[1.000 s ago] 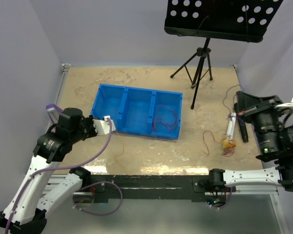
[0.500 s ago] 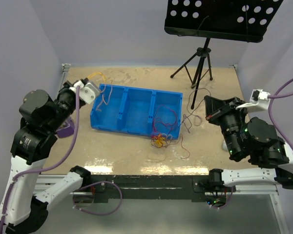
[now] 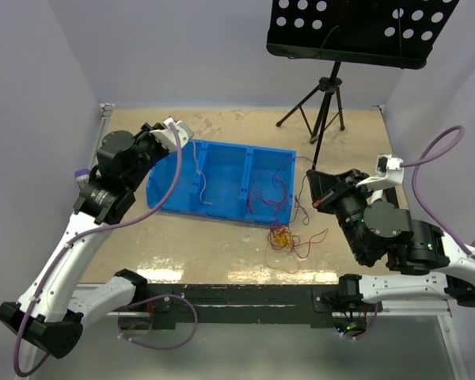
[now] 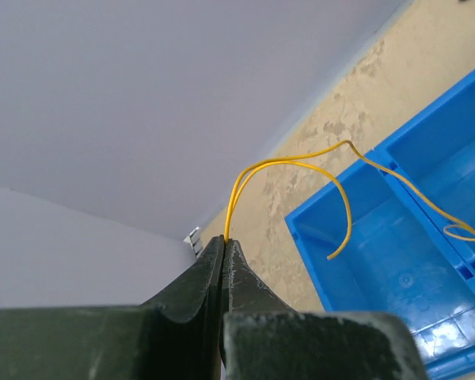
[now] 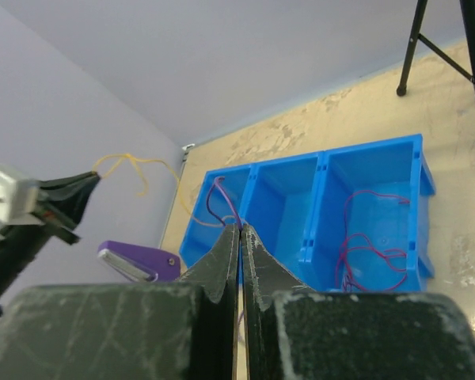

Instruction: Untangle the cables

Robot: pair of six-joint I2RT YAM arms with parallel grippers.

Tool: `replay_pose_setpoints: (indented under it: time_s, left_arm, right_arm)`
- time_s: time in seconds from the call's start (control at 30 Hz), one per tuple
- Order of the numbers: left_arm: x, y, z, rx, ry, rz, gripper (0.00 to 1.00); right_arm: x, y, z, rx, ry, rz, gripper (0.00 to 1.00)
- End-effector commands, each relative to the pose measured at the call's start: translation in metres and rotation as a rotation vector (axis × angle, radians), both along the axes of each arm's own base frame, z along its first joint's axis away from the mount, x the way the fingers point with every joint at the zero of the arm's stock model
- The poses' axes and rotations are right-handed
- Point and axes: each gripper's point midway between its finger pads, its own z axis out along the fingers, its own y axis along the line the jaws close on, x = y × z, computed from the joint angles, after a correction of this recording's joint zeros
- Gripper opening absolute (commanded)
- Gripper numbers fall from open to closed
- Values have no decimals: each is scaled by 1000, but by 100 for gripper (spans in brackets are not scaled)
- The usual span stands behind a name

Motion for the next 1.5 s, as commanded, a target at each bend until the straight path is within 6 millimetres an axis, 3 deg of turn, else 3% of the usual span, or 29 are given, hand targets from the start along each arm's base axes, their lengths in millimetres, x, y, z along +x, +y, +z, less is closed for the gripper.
replay_pose_setpoints:
  time_s: [0.0,0.13,0.4,0.47,0.57,0.8,1.07,1.23,1.47]
  left_arm:
    - [14,12,21,-12,-106,81,0]
    - [15,9,44,-65,-140,77,0]
    - [2,9,117,-186,-250,54,0]
    - [1,13,126,-202,-272,76,0]
    - [4,19,122,-198,-281,115,0]
    - [20,17,64,-129,-190,138,0]
    - [43,25,-39,-7,-60,192,0]
    - [57,34,-92,40,16,222,0]
    - [42,9,-179,92,334,68,0]
  right_arm:
    - [-3,-15,6,90,16,3,0]
    - [-4,-22,2,106,26,-1,0]
    - [-4,-19,-8,89,35,-4,0]
    - [-4,-18,-9,86,36,-3,0]
    - [-4,-16,-11,79,37,-2,0]
    - [-4,-18,-15,84,45,-5,0]
    - [-5,-19,-18,102,57,5,0]
    - [-6,-20,-16,110,58,11,0]
    - [-6,-20,-15,114,57,7,0]
